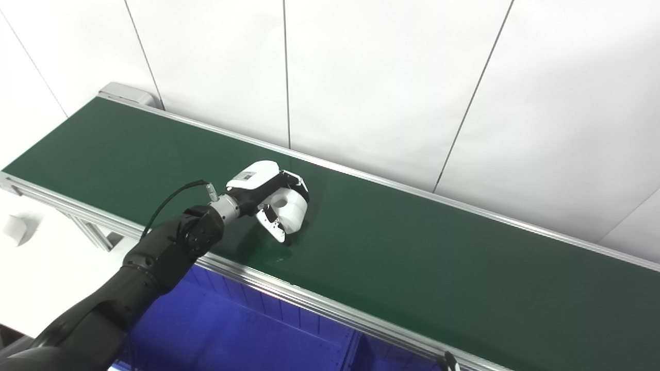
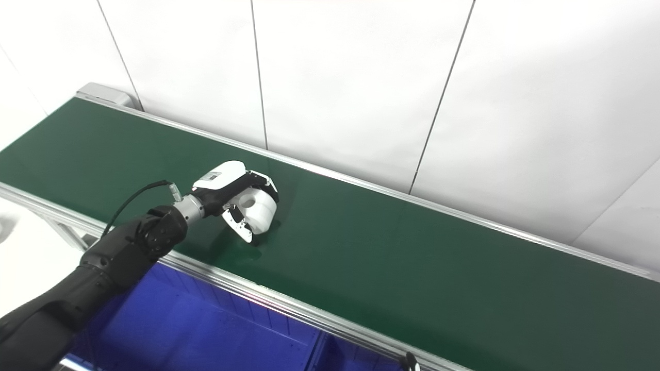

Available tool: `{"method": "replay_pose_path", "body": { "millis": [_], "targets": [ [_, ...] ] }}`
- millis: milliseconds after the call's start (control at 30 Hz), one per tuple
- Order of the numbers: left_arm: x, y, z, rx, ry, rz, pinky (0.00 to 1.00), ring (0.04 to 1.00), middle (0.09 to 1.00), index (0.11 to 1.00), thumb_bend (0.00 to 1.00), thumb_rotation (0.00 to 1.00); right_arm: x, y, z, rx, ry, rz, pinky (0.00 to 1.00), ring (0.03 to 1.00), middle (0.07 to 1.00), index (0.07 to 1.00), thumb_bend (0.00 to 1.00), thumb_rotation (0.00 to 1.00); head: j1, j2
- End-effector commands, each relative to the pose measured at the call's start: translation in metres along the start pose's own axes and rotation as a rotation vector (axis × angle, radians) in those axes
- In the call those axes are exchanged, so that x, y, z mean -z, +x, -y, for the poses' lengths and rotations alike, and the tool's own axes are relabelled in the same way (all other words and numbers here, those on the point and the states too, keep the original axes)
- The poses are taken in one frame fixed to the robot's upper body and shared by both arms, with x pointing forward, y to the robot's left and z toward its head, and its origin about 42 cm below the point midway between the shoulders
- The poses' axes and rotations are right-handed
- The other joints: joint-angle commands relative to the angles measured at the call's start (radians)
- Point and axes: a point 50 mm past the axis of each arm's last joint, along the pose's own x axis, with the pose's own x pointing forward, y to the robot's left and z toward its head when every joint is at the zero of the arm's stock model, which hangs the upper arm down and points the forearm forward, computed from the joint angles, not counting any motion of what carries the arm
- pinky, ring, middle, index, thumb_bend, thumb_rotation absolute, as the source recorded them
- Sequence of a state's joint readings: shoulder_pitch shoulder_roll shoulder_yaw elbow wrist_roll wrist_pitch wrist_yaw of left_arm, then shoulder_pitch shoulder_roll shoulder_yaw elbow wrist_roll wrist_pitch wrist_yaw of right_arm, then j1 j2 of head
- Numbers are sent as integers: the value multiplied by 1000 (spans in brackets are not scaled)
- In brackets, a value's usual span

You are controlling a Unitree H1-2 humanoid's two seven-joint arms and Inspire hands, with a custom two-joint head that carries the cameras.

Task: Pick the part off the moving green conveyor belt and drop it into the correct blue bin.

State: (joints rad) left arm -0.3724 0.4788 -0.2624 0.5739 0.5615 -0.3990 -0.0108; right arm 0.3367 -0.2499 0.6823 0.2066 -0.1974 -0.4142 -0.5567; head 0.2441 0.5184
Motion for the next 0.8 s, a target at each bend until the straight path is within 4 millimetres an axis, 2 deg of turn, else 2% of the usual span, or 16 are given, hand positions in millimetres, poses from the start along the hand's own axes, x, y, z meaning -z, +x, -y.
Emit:
{"method": "replay_pose_path", "body": {
  "millis": [0, 133, 167, 200, 300, 333, 367, 400, 500, 533, 567, 600, 633, 667, 767],
  "targets": [
    [-2, 7, -28, -57, 32, 16, 509, 482, 524, 452, 497, 0, -13, 3, -1, 12, 33, 89, 1000, 1000, 999, 1000, 667, 933, -9, 4],
    [-1, 0, -34, -59, 40, 7, 501, 473, 523, 456, 498, 0, -16, 3, -4, 21, 30, 103, 1000, 1000, 981, 1000, 670, 929, -66, 31],
    [0, -3, -36, -61, 32, 9, 498, 469, 522, 460, 498, 0, -17, 3, -6, 21, 31, 107, 1000, 998, 976, 999, 670, 928, -109, 49],
    [1, -5, -38, -62, 27, 11, 491, 465, 521, 468, 499, 0, -18, 3, -6, 22, 32, 111, 1000, 995, 970, 996, 669, 928, -109, 49],
    [5, -17, -43, -86, -9, 39, 503, 475, 517, 467, 499, 0, -22, 1, -9, 23, 35, 120, 1000, 976, 957, 983, 696, 936, -176, 79],
    [5, -22, -44, -100, -23, 55, 501, 475, 516, 468, 499, 0, -23, 0, -10, 24, 37, 122, 995, 967, 953, 979, 703, 942, -209, 101],
    [5, -27, -44, -112, -41, 71, 493, 472, 515, 471, 499, 0, -24, -1, -11, 25, 37, 123, 985, 959, 948, 975, 714, 945, -209, 101],
    [5, -32, -45, -126, -61, 85, 485, 468, 514, 475, 499, 0, -26, -2, -11, 24, 37, 130, 962, 947, 941, 970, 718, 946, -249, 126],
    [4, -45, -47, -150, -110, 109, 474, 463, 512, 481, 500, 0, -31, -3, -13, 29, 34, 144, 930, 932, 929, 955, 729, 946, -303, 154],
    [3, -50, -45, -166, -131, 114, 481, 468, 514, 477, 500, 0, -33, -4, -13, 33, 26, 154, 932, 930, 927, 951, 722, 943, -351, 181],
    [2, -53, -44, -177, -146, 117, 486, 470, 515, 474, 499, 0, -34, -4, -14, 36, 20, 161, 932, 929, 926, 948, 717, 941, -358, 184],
    [1, -59, -41, -186, -160, 119, 490, 473, 516, 472, 499, 0, -36, -5, -14, 38, 19, 165, 933, 929, 925, 946, 713, 939, -396, 204],
    [1, -63, -39, -192, -170, 121, 506, 477, 519, 468, 499, 0, -37, -6, -15, 39, 19, 166, 930, 926, 921, 943, 713, 922, -396, 204],
    [-1, -68, -35, -197, -183, 123, 515, 479, 520, 465, 498, 0, -38, -6, -15, 40, 24, 165, 928, 924, 919, 941, 713, 912, -433, 221],
    [-4, -81, -23, -197, -218, 126, 483, 459, 518, 481, 500, 0, -42, -7, -17, 40, 35, 164, 904, 912, 912, 938, 714, 874, -483, 250]
  ]
}}
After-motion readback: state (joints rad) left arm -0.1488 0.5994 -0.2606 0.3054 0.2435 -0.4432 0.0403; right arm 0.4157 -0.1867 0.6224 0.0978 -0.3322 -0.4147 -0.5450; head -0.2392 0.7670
